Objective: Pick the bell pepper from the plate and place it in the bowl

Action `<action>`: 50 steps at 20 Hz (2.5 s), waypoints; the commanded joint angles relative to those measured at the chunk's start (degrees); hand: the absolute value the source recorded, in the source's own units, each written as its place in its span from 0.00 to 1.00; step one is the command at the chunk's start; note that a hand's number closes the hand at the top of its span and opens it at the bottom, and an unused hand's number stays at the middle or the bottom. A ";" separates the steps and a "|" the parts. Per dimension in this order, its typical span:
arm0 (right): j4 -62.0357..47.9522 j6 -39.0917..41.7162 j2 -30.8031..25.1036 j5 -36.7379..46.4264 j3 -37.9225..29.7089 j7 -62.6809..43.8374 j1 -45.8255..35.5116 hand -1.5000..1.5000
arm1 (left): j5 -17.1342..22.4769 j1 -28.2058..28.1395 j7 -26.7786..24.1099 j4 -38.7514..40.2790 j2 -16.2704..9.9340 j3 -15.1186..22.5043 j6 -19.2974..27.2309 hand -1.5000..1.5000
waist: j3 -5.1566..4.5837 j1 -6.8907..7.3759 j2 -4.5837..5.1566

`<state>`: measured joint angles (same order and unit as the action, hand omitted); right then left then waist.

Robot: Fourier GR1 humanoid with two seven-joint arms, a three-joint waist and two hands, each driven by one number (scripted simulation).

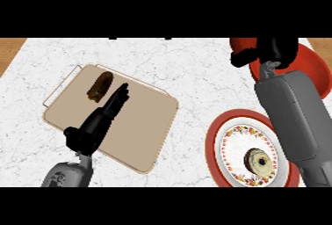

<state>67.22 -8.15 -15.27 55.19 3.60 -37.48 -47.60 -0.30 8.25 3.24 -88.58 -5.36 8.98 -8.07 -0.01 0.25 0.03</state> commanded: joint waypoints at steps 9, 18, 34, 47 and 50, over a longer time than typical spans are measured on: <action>-19.28 -13.16 -8.56 8.15 -5.60 8.29 -2.09 1.00 | -0.55 -5.03 -0.38 -4.72 -0.31 1.49 -1.95 0.50 | 0.03 1.07 0.31; -37.80 -3.33 -14.87 -1.21 -14.17 18.92 -4.04 1.00 | 0.60 1.29 0.89 -1.54 -0.03 -1.35 -2.10 0.50 | 0.12 1.39 0.95; -45.49 -12.68 -18.88 -14.79 -29.11 36.04 -9.27 0.00 | -1.02 2.31 2.37 -0.74 2.33 -0.21 -0.72 0.50 | 0.12 0.81 0.62; -45.97 -10.98 -28.33 -30.56 -44.13 44.85 1.69 0.00 | -0.24 -0.64 4.56 -6.00 0.24 -1.65 -1.79 0.50 | 0.09 -0.29 0.03; -46.20 -8.04 -31.19 -34.83 -48.06 52.34 7.34 0.00 | -2.34 -4.64 0.83 -4.75 1.37 -0.06 -0.64 0.50 | 0.13 -0.10 0.14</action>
<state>20.74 -17.83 -44.45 25.20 -40.14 9.09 -45.61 -1.23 5.40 4.46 -92.59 -4.77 8.04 -9.94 0.09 0.32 0.26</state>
